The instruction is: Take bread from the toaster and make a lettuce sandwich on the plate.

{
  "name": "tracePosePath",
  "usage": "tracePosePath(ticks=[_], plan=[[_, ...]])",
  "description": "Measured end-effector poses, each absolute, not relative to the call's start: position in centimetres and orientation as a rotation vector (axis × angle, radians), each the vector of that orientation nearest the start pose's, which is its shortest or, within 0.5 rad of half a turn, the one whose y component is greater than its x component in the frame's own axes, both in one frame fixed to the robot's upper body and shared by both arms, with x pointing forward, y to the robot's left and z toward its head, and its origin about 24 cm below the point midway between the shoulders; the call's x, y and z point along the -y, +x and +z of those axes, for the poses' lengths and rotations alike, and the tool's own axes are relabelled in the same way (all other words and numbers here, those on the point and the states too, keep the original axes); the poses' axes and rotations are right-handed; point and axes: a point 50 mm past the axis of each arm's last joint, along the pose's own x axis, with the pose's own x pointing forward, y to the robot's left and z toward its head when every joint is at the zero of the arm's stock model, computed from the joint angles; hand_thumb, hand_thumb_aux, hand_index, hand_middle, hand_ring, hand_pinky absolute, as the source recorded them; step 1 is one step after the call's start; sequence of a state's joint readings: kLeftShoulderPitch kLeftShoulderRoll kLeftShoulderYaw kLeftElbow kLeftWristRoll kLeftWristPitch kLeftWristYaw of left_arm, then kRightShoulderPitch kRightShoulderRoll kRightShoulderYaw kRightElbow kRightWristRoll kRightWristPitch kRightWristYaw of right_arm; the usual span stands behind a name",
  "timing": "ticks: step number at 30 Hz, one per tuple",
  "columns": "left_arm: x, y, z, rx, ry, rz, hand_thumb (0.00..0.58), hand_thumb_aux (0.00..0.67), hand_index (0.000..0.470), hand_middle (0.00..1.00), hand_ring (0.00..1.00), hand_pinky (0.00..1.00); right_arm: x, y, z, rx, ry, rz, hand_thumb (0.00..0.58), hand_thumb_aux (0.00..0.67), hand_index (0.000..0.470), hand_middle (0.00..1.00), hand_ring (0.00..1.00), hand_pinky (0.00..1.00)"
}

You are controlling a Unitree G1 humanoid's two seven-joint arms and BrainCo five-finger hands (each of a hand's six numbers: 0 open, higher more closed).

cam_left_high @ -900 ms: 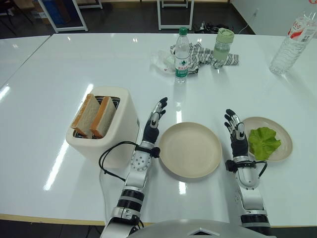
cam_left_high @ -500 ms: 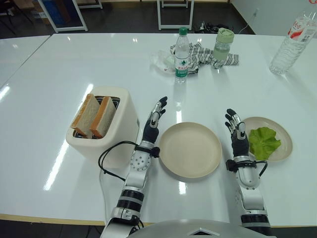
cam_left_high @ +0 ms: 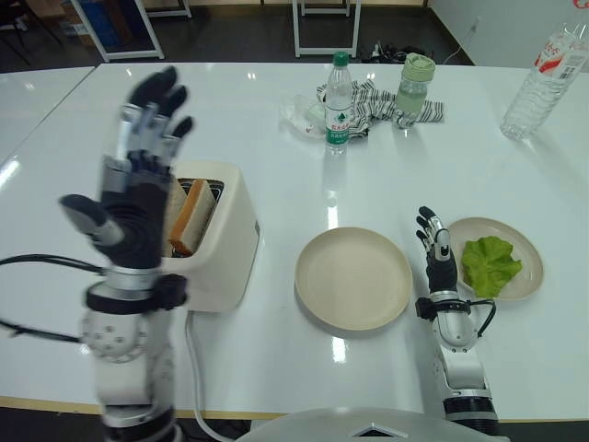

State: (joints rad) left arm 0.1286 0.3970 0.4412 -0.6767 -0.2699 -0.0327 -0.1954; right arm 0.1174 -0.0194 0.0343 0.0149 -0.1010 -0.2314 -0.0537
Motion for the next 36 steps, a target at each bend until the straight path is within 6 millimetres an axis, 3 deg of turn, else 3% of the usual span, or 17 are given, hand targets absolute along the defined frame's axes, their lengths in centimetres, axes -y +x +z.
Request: tracePosePath(ticks=[3, 10, 20, 21, 23, 24, 27, 28, 30, 36], plan=[[-27.5, 17.9, 19.8, 0.496, 0.595, 0.161, 0.0, 0.0, 0.0, 0.0, 0.0, 0.0, 15.1, 23.1, 3.5, 0.113, -0.114, -0.028, 0.0, 0.0, 0.0, 0.0, 0.0, 0.0], [-31.1, 19.0, 15.5, 0.179, 1.066, 0.328, 0.0, 0.0, 0.0, 0.0, 0.0, 0.0, 15.1, 23.0, 3.4, 0.114, -0.116, -0.029, 0.0, 0.0, 0.0, 0.0, 0.0, 0.0], [-31.3, 19.3, 11.5, -0.013, 1.145, 0.232, 0.0, 0.0, 0.0, 0.0, 0.0, 0.0, 15.4, 22.8, 3.4, 0.11, -0.123, -0.034, 0.0, 0.0, 0.0, 0.0, 0.0, 0.0], [-31.4, 19.3, 11.2, -0.028, 1.149, 0.228, 0.04, 0.024, 0.017, 0.0, 0.0, 0.0, 15.4, 22.8, 3.5, 0.112, -0.123, -0.034, 0.0, 0.0, 0.0, 0.0, 0.0, 0.0], [-31.5, 19.3, 11.1, -0.046, 1.165, 0.227, 0.248, 0.163, 0.114, 0.0, 0.0, 0.0, 15.4, 22.7, 3.5, 0.111, -0.123, -0.035, 0.0, 0.0, 0.0, 0.0, 0.0, 0.0], [-31.6, 19.3, 11.2, -0.045, 1.172, 0.228, 0.438, 0.339, 0.238, 0.0, 0.0, 0.0, 15.4, 22.7, 3.5, 0.11, -0.124, -0.036, 0.0, 0.0, 0.0, 0.0, 0.0, 0.0], [-31.3, 19.4, 11.7, -0.015, 1.189, 0.223, 0.511, 0.439, 0.308, 0.0, 0.0, 0.0, 15.4, 22.6, 3.4, 0.105, -0.124, -0.036, 0.0, 0.0, 0.0, 0.0, 0.0, 0.0], [-31.2, 19.5, 11.8, -0.007, 1.189, 0.223, 0.559, 0.541, 0.38, 0.0, 0.0, 0.0, 15.5, 22.6, 3.4, 0.104, -0.125, -0.036, 0.0, 0.0, 0.0, 0.0, 0.0, 0.0], [-30.8, 19.6, 12.0, 0.021, 1.19, 0.211, 0.58, 0.652, 0.457, 0.0, 0.0, 0.0, 15.5, 22.6, 3.4, 0.102, -0.126, -0.037, 0.0, 0.0, 0.0, 0.0, 0.0, 0.0], [-29.3, 19.5, 12.2, 0.115, 1.175, 0.188, 0.58, 0.67, 0.47, 0.0, 0.0, 0.0, 15.6, 22.5, 3.4, 0.101, -0.128, -0.039, 0.0, 0.0, 0.0, 0.0, 0.0, 0.0]])
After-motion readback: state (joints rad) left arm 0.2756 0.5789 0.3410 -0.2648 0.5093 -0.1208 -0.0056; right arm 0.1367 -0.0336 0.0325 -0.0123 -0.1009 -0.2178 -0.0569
